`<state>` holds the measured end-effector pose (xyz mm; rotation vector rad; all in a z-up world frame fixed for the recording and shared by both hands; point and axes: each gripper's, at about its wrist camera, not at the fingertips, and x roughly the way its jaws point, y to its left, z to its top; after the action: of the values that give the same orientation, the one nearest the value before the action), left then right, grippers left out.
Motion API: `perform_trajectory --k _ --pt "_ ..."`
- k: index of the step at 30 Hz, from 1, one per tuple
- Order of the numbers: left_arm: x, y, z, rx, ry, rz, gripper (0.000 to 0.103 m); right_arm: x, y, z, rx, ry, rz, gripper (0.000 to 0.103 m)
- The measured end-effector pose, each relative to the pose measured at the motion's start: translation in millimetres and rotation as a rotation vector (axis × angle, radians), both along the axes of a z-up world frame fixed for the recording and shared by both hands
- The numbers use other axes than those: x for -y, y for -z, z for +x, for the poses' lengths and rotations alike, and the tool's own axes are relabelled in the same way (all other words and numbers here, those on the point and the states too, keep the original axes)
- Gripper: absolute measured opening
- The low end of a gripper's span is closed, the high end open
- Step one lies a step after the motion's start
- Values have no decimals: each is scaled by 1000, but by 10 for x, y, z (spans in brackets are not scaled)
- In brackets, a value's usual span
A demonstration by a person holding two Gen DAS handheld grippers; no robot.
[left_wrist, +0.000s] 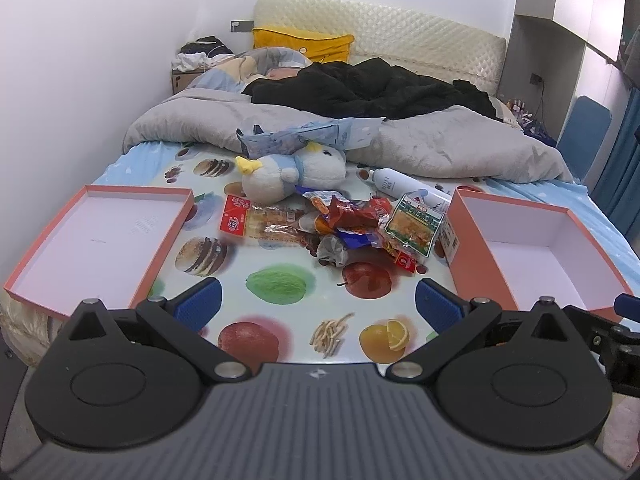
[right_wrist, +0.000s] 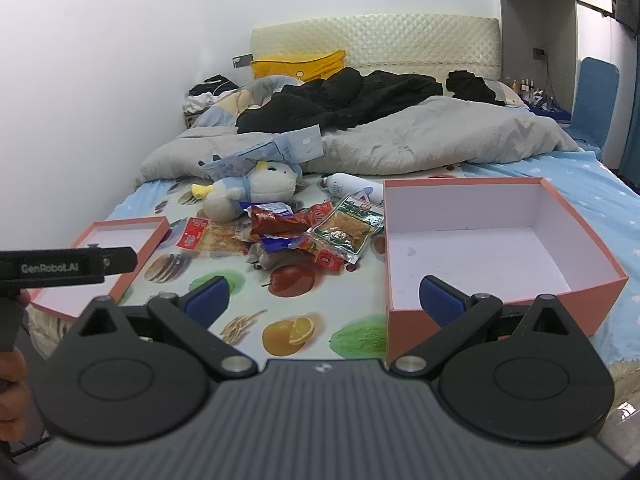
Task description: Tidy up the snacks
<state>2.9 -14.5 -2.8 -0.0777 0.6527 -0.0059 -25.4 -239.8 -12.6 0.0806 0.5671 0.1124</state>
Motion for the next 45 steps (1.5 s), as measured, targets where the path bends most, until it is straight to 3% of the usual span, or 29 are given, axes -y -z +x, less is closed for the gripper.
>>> perform_trajectory --k 45 --pt "0 81 61 -34 4 -2 103 -82 51 68 -32 0 32 103"
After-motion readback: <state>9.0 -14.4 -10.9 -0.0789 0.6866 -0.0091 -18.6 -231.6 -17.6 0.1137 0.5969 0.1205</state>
